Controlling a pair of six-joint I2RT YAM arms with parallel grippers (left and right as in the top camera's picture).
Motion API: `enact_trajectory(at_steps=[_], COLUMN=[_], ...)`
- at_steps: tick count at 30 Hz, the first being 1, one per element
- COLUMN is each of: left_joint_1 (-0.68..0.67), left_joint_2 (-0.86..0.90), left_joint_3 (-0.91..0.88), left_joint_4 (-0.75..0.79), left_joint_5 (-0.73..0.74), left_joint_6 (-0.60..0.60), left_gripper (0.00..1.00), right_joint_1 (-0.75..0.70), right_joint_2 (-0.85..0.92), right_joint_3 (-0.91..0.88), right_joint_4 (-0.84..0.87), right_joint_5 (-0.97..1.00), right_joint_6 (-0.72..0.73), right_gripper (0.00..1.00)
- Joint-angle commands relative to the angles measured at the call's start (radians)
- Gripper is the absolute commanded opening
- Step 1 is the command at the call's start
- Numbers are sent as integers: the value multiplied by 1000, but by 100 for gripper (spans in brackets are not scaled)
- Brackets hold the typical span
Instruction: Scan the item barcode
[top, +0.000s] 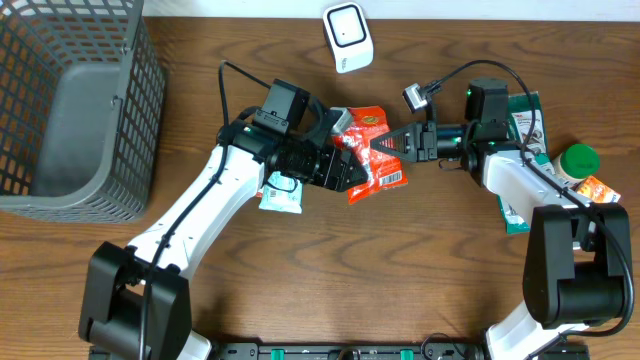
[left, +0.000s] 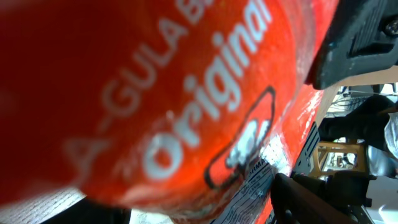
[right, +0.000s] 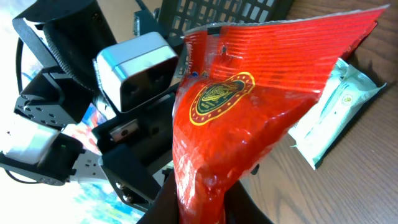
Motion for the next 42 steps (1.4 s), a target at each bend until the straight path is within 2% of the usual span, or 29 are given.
enact_trajectory(at_steps=[1, 7, 11, 12, 15, 19, 22, 25, 29, 35, 42], left_joint_1=[5, 5, 5, 5, 5, 5, 5, 10, 37, 95, 132], left_joint_2=[-32, -32, -32, -32, -32, -32, -32, -32, -34, -34, -34], left_joint_3=[-3, -3, -3, -3, -3, -3, -3, -3, -3, -3, -3], left_joint_4=[16, 81, 109, 112, 111, 111, 111, 107, 96, 94, 87], left_joint_5=[29, 151, 154, 154, 154, 154, 154, 154, 186, 308, 299], left_joint_6=[8, 4, -22, -22, -22, -22, -23, -64, -121, -139, -150], left_gripper=[71, 71, 69, 64, 38, 27, 15, 12, 12, 12, 13], right_joint_1=[7, 42, 55, 56, 54, 52, 50, 29, -8, -13, 19], right_joint_2=[-27, -27, -27, -27, -27, -27, -27, -27, -27, -27, -27], right_joint_3=[1, 1, 1, 1, 1, 1, 1, 1, 1, -2, -2], right_joint_4=[0, -2, -2, -2, 0, 0, 7, 11, 0, -123, -232], right_joint_5=[-47, -29, -23, -21, -1, 31, 30, 23, -49, -49, -49], right_joint_6=[38, 38, 38, 38, 37, 21, 16, 3, -44, -159, -246], right_gripper=[1, 1, 1, 1, 4, 15, 29, 40, 43, 41, 26])
